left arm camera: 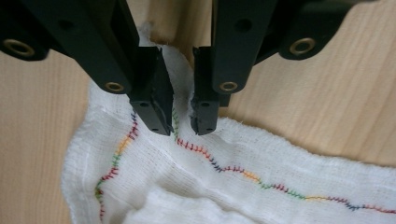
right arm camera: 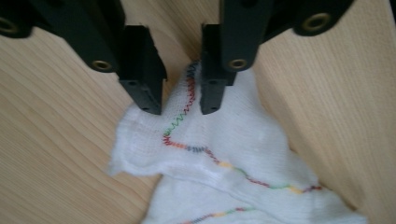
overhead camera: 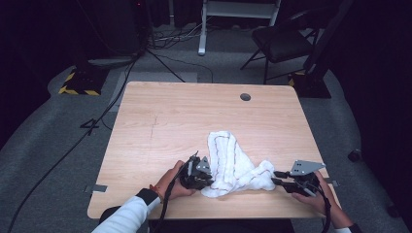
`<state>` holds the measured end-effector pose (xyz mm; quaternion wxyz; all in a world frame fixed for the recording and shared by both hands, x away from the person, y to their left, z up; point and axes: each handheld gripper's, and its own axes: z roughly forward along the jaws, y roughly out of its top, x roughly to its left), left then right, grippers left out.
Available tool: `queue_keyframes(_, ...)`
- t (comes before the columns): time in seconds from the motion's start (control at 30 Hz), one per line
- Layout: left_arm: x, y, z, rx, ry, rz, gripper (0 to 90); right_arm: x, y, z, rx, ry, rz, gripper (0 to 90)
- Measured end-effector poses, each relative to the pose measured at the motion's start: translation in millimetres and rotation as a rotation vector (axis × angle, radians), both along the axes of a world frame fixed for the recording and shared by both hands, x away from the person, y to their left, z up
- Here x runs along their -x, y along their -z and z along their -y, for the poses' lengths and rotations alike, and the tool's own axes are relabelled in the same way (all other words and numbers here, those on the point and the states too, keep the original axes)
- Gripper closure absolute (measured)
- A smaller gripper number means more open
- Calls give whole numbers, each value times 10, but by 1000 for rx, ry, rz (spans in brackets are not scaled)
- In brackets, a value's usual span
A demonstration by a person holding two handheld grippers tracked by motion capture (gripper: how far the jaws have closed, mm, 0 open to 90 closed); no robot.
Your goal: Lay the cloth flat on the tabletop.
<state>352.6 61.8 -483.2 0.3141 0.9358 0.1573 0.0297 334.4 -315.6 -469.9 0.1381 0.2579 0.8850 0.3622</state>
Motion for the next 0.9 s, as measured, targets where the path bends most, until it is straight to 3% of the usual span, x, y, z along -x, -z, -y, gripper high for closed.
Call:
queue_keyframes(0.07, 2, -25, 23, -19, -34, 22, 593, -7, -24, 73, -4, 41, 15, 555)
queue_keyframes(0.13, -30, -55, 12, 13, -75, 24, 432, -46, -111, 192, -23, 133, 55, 506)
queue_keyframes(0.23, -116, -82, -11, 28, -154, 48, 363, -59, -181, 250, -63, 168, 75, 486)
queue_keyframes(0.27, -151, -80, -18, 36, -159, 45, 351, -64, -228, 259, -77, 181, 88, 475)
queue_keyframes(0.37, -236, -61, 14, 31, -161, 43, 331, -85, -284, 195, -86, 159, 101, 464)
queue_keyframes(0.53, -429, -50, 182, 49, -130, 55, 305, -219, -224, -75, -55, 85, 58, 432)
queue_keyframes(0.67, -599, -14, 310, 61, -140, 75, 300, -288, -132, -287, -18, 9, -3, 405)
queue_keyframes(0.73, -661, 22, 340, 52, -153, 76, 340, -287, -69, -344, 11, -16, -38, 392)
queue_keyframes(0.77, -701, 49, 355, 45, -160, 52, 350, -278, -38, -355, 18, -19, -49, 392)
queue_keyframes(0.87, -760, 81, 362, 52, -162, 56, 401, -274, 22, -352, 24, -12, -78, 392)
queue_keyframes(0.9, -770, 78, 358, 50, -161, 57, 457, -281, 44, -360, 35, -6, -89, 416)
